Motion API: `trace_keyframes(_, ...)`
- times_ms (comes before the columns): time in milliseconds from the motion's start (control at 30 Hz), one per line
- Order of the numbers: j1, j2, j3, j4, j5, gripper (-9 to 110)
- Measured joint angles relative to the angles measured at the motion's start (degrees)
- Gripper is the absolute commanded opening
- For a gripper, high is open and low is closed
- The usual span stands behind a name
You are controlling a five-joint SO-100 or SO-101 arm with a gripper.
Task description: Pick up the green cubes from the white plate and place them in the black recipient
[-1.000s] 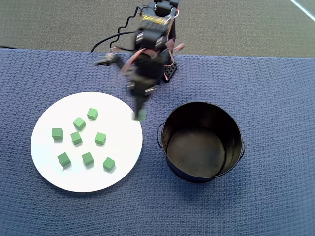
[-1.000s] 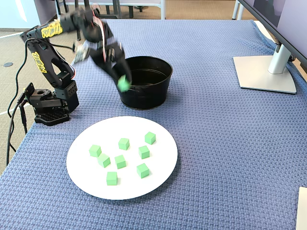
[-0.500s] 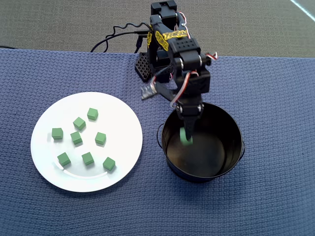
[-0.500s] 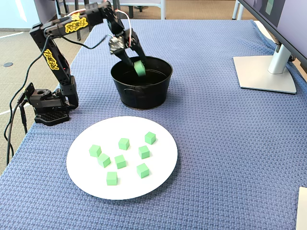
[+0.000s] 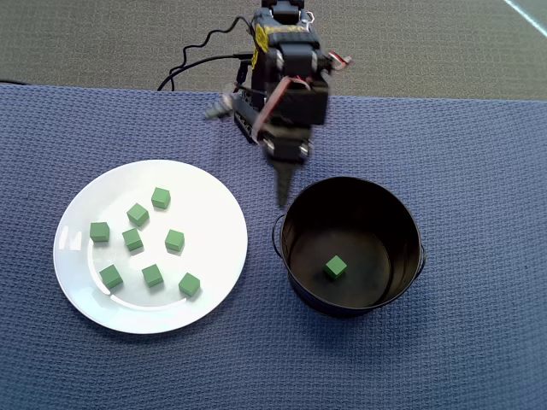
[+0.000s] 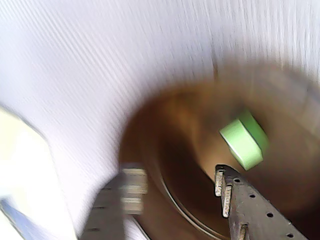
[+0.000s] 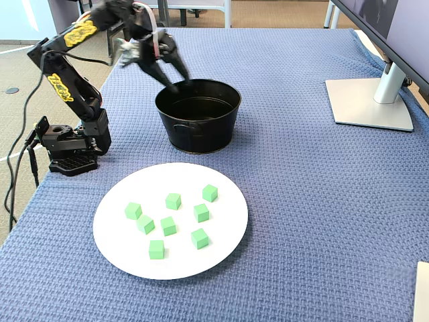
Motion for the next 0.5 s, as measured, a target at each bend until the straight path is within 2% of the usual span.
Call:
trace_keyframes(100,10.46,1.76,2.46,-0.18,-3.96,0)
trace_keyframes(200,18.28,2.11,8.96,-4.13,-7.82,8)
trace_keyframes(333,26.98,0.09,17.58,-10.37,-12.39,12)
trace_keyframes(500,33.05,-6.33,23.82,-16.52,-16.87,32)
